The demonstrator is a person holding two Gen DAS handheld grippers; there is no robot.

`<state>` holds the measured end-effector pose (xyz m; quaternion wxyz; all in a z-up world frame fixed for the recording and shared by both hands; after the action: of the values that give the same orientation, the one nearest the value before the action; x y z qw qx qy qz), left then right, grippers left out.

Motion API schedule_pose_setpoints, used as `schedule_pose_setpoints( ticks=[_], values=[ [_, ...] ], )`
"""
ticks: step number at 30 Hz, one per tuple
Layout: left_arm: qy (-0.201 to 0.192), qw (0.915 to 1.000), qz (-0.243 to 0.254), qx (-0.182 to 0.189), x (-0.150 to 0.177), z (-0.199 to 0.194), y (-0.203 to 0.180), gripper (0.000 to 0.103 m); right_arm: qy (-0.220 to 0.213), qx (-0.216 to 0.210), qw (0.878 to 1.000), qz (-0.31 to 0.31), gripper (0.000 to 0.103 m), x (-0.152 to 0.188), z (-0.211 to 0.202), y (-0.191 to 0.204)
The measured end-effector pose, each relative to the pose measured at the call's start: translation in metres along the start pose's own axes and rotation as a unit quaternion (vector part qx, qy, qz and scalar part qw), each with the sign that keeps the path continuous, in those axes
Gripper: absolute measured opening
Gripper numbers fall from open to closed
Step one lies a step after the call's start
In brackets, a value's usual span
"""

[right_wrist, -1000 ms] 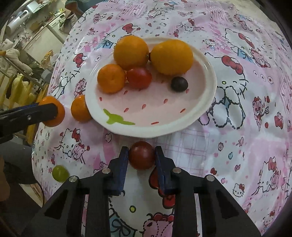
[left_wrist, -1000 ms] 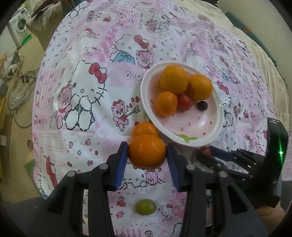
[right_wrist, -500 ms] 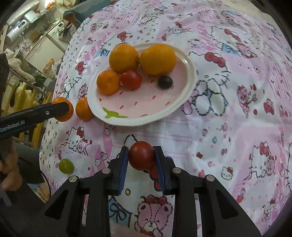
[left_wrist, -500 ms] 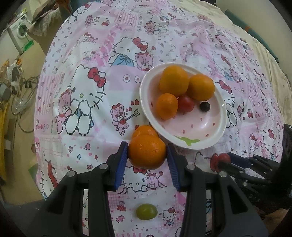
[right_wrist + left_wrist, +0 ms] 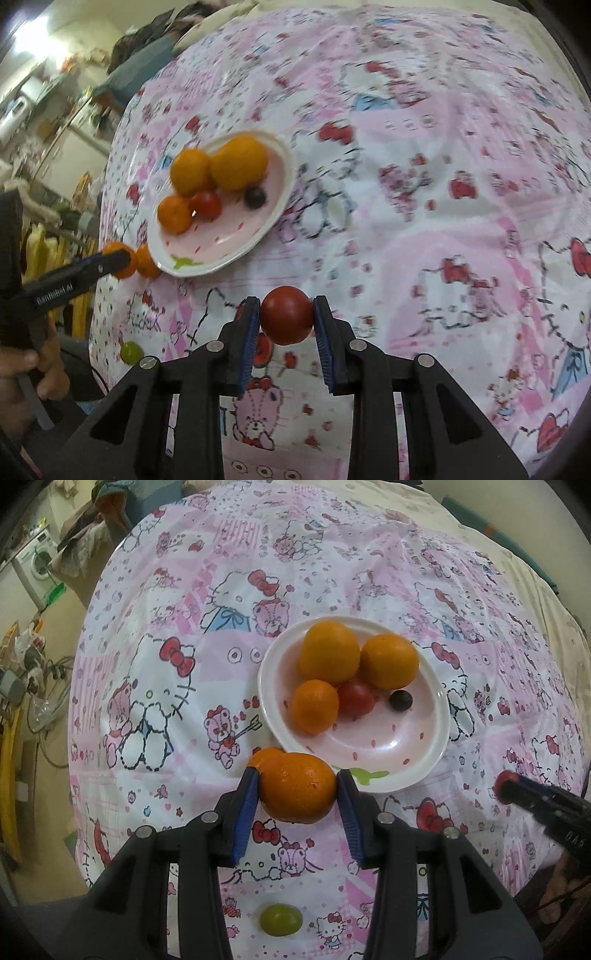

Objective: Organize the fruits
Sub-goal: 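Carry the tangerine over the plate with the left gripper while the right carries the tomato there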

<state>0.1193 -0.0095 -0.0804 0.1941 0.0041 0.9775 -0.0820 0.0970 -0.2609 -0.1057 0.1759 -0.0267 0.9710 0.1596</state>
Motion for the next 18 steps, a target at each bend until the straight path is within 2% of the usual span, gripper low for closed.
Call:
schedule_pose_setpoints(
  ticks=[9,18],
  values=[
    [-0.020,0.9998,0.008,0.001,-0.003,-0.006,-0.004,0.038,-0.051,0.000,0.997,0.054,0.031,-0.012,-0.035,-0.033],
    [-0.053,0.9984,0.014,0.010,-0.010,-0.023,-0.008,0.038,-0.113,-0.031,0.992,0.051,0.031,-0.031,-0.067,-0.032]
  ],
)
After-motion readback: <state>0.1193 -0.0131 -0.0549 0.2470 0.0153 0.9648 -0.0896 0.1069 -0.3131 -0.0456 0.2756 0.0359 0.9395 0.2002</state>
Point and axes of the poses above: each gripper's, at about its wrist camera, not at the fingertips, and z roughly the way its jaws point, y to its left, x to its underside, the point moved 2 cm from there along z, roughly the way its jaws point, and after that the axes turned 5 degrees about x, right-handed, at the moved point
